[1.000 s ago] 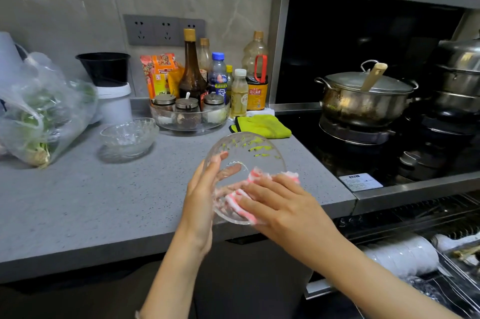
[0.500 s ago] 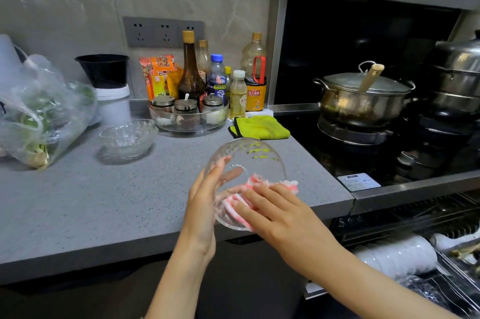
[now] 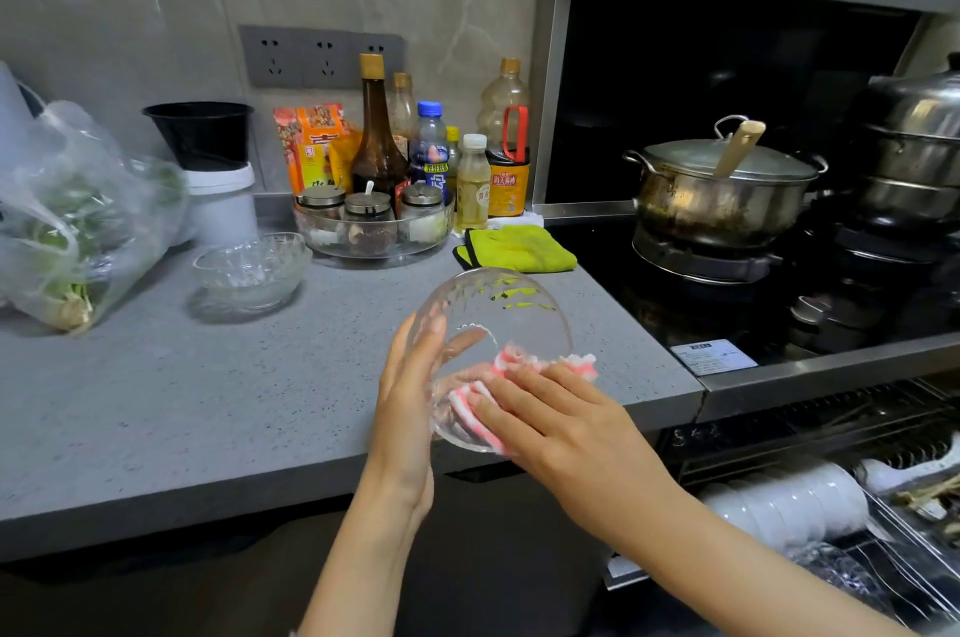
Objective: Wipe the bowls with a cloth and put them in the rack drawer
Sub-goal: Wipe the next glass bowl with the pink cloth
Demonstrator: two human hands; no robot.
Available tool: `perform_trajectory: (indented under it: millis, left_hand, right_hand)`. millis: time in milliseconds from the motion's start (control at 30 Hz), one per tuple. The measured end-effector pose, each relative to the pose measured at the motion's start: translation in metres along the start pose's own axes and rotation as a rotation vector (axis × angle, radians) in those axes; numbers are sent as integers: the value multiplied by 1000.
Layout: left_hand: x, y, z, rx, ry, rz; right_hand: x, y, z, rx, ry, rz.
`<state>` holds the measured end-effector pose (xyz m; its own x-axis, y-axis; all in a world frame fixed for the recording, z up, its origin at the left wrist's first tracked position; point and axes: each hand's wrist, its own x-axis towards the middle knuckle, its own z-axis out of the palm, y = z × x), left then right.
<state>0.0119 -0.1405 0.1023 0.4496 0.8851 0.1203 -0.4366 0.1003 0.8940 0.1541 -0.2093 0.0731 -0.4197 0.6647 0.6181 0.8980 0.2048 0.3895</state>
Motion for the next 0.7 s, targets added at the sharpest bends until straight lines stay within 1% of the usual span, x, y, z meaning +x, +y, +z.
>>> perform_trajectory:
  millis: [100, 133, 167, 233, 333, 400, 467, 600, 633, 700]
  left_hand:
    - [-8, -14, 13, 1, 93, 103]
    - [-9, -17, 15, -17, 113, 106]
    - [-9, -19, 15, -27, 122, 88]
    - [-7, -14, 8, -11, 114, 27]
    - [0, 0, -8, 0, 24, -31]
    - [0, 4, -12, 5, -14, -41]
    - [-5, 2, -7, -18, 10, -25]
    - [-16, -12, 12, -71, 95, 42]
    - [-16, -13, 13, -84, 100, 33]
    - [-14, -8, 11, -76, 73, 1]
  right_hand:
    - [9, -18, -1, 126, 68, 119]
    - [12, -24, -1, 144, 82, 142]
    - [13, -28, 0, 145, 79, 143]
    - [10, -26, 2, 146, 55, 87]
    - [1, -6, 6, 90, 1, -29]
    - [-2, 3, 6, 49, -36, -60]
    - [1, 1, 4, 64, -16, -44]
    - [16, -21, 0, 214, 116, 100]
    - [16, -25, 1, 223, 122, 114]
    - [13, -24, 2, 242, 122, 81]
